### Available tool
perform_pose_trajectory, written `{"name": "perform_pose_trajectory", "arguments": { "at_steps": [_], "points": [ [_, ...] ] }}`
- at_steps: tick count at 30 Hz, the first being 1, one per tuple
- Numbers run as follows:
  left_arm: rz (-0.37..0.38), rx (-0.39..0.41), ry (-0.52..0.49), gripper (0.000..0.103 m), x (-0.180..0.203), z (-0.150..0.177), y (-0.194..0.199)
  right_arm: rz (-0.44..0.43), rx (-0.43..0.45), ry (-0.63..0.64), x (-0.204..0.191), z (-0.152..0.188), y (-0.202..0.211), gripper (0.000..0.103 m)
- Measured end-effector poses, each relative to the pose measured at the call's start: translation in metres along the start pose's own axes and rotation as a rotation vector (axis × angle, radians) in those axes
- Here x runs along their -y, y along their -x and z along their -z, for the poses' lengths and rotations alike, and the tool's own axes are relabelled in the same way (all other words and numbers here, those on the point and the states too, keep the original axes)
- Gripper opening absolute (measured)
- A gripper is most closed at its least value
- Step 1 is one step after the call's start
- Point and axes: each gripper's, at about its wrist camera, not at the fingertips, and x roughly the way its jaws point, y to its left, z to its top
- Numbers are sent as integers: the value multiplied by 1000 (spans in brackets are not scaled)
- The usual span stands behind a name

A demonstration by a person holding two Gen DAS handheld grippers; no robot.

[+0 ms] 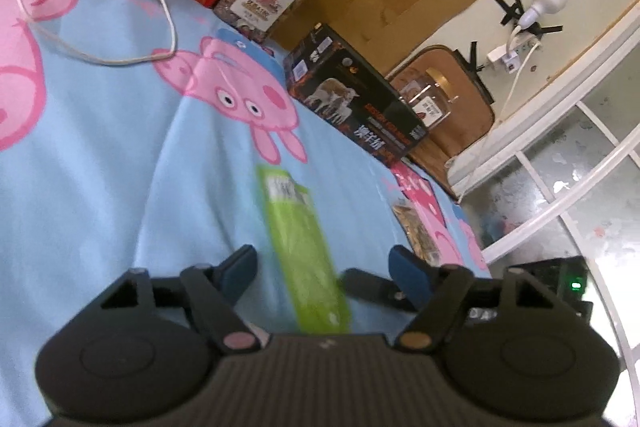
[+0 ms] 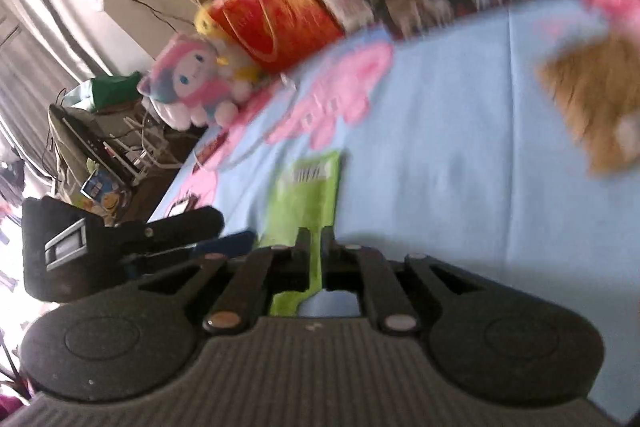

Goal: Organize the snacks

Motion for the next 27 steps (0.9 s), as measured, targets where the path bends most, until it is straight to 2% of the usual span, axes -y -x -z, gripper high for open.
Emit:
{"name": "perform_pose_trajectory", "arguments": {
  "at_steps": [2,4,7,8,10,11,12,13,14,16,19,22,27],
  "points": [
    [2,6,-1,74,1,0,-2,-82,-45,-54,1,3,-11,5],
    [11,4,9,74,-1,-1,-2,-122,-69,-35,-9,7,-17,5],
    [25,5,24,73,-5,-1,0,-118,-68,35,-22,11,-18,5],
    [22,6,28,69,-5,-1,0,-114,-66,51,-24,11,-17,5],
    [-2,13,36,58,-5,-2,-1,-109,-66,40,-22,11,-16,3],
    [-26,17,40,43,-5,-2,-2,-112,-64,27,-21,10,-17,3],
    [-51,17,48,22,-6,-3,-3,-113,-59,17,-19,9,-16,3],
    [-85,13,71,11,-11,-5,-5,-111,-54,16,-17,9,-13,4],
    [-81,9,98,8,-16,-5,-6,-108,-45,19,-17,9,-10,8],
    [-61,14,137,6,-23,-6,-6,-78,-17,30,-15,8,-1,10],
    [-55,18,143,6,-24,-6,-6,-38,25,18,-8,5,10,11],
    [18,-3,169,6,-25,-5,-5,15,52,-1,0,3,16,18],
    [49,-48,161,13,-17,0,-15,-5,46,-19,1,6,12,18]
  ]
}}
